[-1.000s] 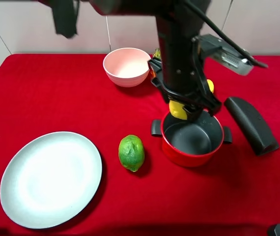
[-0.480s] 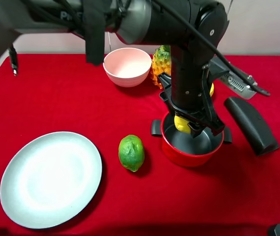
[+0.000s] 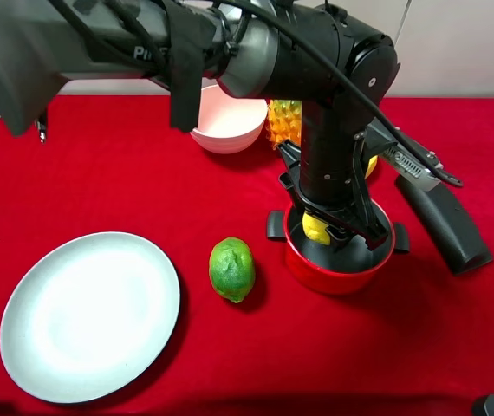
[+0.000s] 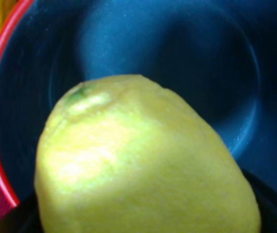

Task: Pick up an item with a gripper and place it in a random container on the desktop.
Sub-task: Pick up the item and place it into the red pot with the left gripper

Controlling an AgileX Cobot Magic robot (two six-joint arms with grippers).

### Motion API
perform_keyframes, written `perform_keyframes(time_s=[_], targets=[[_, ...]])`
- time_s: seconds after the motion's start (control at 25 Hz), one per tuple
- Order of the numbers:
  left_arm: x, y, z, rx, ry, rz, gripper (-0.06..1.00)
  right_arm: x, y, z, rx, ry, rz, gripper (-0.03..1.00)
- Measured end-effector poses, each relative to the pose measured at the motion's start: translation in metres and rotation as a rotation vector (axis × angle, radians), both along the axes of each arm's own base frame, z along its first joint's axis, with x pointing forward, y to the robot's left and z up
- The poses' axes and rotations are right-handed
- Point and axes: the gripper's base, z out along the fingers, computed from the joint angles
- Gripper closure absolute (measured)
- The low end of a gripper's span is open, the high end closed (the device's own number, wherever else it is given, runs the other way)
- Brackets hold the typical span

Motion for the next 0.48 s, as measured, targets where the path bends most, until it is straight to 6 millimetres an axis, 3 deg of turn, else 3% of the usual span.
perform_keyframes(time_s=[0.28, 0.48], targets=[[0.0000, 0.0000, 0.0000, 0.000, 0.000, 0.000, 0.28, 0.0000, 0.0000, 0.0000, 0.000, 0.000, 0.000, 0.27], [0.0005, -0.0008, 0.0002, -0.009, -0.006, 0.000, 0.11, 0.0000, 0.0000, 0.0000, 0.000, 0.000, 0.000, 0.27]])
